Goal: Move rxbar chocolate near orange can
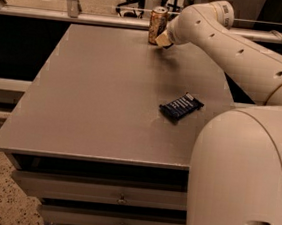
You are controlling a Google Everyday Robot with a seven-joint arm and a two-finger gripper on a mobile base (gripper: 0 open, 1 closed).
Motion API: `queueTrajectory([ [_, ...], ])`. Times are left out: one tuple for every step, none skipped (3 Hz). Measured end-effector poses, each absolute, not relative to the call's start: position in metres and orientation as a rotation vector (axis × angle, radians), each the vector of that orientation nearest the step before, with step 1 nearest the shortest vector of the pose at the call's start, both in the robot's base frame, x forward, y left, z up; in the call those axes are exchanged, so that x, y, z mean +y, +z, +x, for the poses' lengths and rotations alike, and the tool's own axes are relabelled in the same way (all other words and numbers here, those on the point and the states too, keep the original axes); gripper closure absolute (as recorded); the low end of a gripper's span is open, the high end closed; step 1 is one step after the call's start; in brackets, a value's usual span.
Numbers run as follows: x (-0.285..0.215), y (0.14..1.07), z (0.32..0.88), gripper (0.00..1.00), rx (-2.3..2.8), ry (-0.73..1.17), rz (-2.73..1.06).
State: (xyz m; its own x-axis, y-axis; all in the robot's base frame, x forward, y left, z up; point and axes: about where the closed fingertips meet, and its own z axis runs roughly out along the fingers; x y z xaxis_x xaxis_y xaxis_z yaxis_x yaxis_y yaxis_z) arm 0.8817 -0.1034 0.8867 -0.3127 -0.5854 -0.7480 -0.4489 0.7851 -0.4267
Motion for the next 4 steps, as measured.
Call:
queueTrajectory([
  [-0.102, 0.883, 0.887, 0.44, 1.962, -0.164, -0.77],
  [-0.104, 0.885, 0.887, 0.2, 1.961, -0.17, -0.762],
  [-0.107, 0.888, 0.882, 0.0, 1.962, -0.18, -0.753],
  [-0.114, 0.894, 0.872, 0.0, 1.962, -0.19, -0.736],
])
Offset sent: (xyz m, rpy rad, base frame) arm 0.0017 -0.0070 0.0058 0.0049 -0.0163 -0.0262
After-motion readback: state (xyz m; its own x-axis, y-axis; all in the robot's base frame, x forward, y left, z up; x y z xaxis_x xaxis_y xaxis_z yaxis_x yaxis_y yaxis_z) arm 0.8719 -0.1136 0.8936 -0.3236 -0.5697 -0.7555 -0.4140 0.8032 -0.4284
